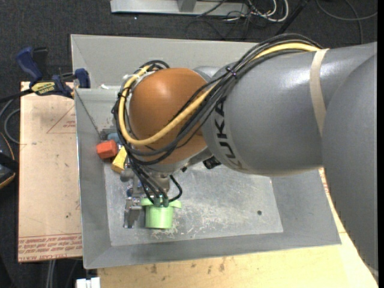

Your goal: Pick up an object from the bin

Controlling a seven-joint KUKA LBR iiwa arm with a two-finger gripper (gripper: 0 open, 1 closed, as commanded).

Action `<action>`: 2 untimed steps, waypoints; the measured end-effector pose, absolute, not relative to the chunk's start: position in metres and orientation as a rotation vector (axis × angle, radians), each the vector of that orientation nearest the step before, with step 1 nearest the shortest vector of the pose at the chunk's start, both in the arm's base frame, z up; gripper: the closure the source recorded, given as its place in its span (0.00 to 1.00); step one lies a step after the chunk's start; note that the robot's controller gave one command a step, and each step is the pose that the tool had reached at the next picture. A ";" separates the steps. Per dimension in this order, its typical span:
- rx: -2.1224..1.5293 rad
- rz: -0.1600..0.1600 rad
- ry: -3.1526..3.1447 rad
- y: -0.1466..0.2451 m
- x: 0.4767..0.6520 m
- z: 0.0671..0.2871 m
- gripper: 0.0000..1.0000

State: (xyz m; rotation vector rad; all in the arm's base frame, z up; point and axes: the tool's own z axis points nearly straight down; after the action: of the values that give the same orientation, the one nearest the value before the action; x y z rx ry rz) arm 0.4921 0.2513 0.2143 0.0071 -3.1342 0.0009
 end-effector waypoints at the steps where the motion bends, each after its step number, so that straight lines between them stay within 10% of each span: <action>1: -0.105 -0.011 -3.146 0.166 0.511 0.072 0.00; 2: -0.100 -0.012 -3.152 0.168 0.513 0.078 1.00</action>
Offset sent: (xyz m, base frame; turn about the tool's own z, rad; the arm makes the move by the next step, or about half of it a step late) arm 0.0161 -0.0862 -0.1426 0.0672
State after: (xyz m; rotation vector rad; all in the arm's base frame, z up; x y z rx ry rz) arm 0.5126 0.1681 0.0778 -0.1002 -3.1516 -0.0125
